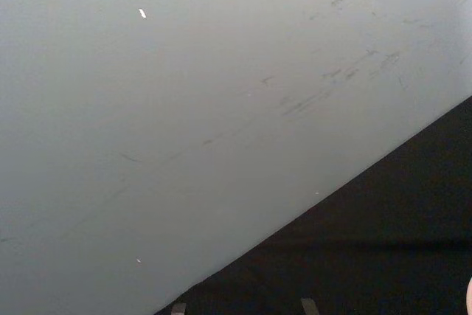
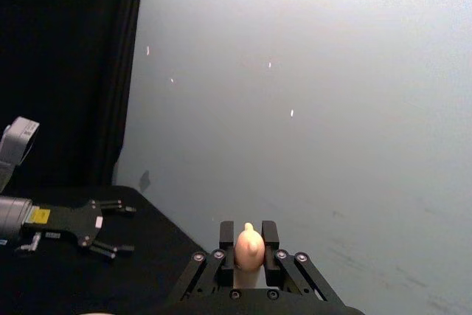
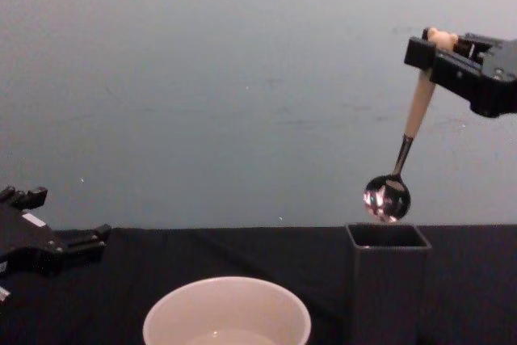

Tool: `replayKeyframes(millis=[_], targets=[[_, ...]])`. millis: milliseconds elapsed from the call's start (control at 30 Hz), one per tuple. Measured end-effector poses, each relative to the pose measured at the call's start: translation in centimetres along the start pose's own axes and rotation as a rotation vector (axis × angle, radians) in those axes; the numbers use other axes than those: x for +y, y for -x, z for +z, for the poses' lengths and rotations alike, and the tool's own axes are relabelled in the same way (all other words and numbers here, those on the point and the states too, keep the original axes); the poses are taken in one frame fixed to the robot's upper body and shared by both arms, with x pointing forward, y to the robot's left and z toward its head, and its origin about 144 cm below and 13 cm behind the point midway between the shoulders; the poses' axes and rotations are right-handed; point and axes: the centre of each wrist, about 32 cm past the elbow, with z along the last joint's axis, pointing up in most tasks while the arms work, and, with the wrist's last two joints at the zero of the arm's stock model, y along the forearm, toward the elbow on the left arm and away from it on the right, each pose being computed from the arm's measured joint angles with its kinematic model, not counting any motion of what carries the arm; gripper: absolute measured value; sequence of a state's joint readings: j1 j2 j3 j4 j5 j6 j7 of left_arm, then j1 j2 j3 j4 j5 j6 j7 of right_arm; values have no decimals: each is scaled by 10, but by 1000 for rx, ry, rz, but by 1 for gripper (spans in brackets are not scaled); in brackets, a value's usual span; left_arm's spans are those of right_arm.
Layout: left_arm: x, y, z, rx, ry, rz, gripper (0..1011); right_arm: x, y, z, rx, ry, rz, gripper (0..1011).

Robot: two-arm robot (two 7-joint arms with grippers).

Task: Pick up the stirring spoon with one hand, stir inside the cup, then place it back in its original position.

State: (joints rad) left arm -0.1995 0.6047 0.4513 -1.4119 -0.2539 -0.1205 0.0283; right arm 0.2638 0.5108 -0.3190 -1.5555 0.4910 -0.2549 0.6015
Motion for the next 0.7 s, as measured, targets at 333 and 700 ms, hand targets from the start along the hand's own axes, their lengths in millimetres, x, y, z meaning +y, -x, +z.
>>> replayKeyframes(millis=[333, 700], targets=[[0, 0, 0, 0, 0, 0, 1001, -5, 3, -8, 22, 31, 0, 214], [0, 0, 0, 0, 0, 0, 1001, -2, 5, -23, 48, 73, 10, 214]])
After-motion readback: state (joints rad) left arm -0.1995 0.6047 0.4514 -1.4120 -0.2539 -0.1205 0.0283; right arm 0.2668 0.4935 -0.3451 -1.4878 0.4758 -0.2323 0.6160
